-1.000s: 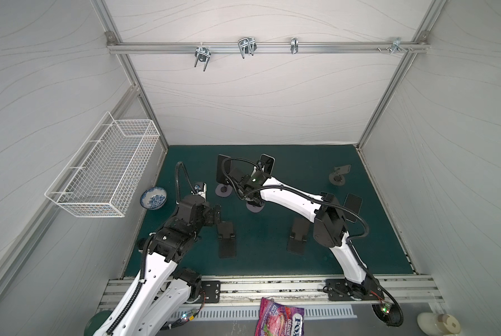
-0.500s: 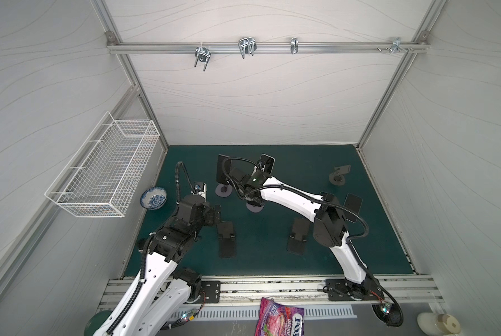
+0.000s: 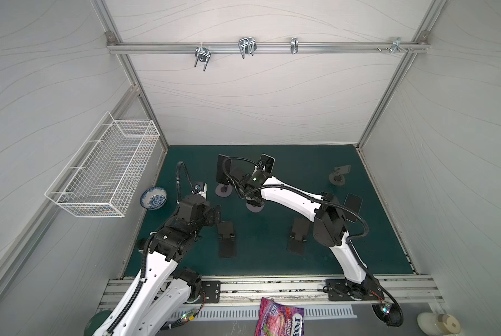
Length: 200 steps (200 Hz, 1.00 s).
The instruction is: Remove the phone from the phone stand
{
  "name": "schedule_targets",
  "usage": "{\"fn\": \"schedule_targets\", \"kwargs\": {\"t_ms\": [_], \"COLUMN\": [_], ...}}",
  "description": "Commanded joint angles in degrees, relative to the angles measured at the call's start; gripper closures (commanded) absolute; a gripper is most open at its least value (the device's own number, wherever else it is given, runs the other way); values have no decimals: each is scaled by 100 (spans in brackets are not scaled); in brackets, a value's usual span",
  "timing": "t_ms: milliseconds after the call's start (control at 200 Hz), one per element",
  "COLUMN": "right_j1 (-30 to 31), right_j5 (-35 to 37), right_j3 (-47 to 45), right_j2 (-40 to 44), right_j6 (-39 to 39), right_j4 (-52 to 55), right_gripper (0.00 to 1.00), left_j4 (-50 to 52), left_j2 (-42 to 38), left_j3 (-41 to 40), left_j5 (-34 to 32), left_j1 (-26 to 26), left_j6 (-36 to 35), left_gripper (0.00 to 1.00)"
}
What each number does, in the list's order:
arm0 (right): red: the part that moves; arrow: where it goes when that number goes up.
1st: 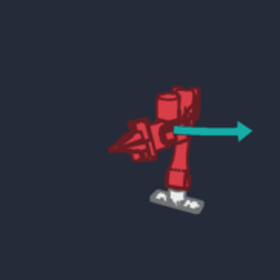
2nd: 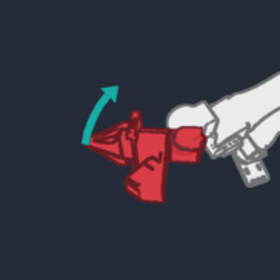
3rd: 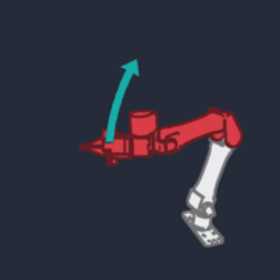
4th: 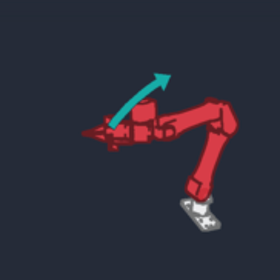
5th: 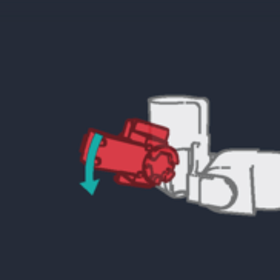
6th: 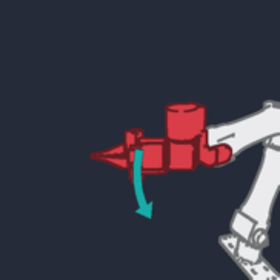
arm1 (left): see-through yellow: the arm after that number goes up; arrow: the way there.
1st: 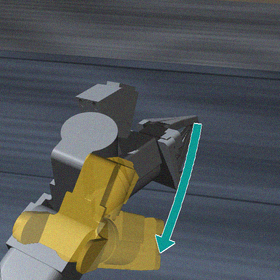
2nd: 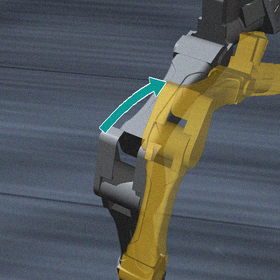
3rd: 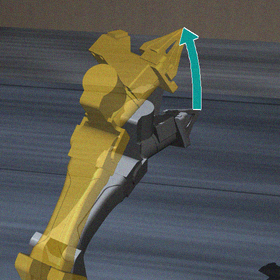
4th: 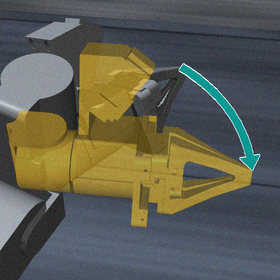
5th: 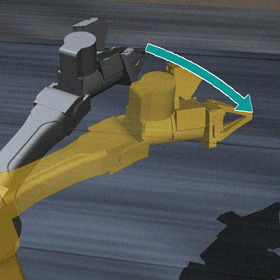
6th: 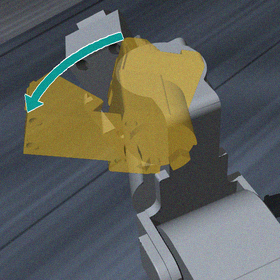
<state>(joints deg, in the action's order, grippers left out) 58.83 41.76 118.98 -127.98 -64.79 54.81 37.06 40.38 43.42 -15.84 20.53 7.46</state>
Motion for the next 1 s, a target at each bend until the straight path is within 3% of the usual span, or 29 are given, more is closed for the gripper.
{"fn": "schedule_targets", "kwargs": {"t_ms": [0, 995], "right_j1": [-12, 70], "right_j5": [88, 408], "right_j3": [-36, -474], "right_j2": [-16, 643], "right_j6": [-8, 689], "right_j4": [-67, -664], "right_gripper": [28, 31], "left_j4": [-81, -72], "left_j2": [-9, 38], "left_j3": [31, 18], "left_j5": [-33, -96], "left_j1": [20, 21], "left_j6": [-43, -60], "left_gripper": [3, 3]}}
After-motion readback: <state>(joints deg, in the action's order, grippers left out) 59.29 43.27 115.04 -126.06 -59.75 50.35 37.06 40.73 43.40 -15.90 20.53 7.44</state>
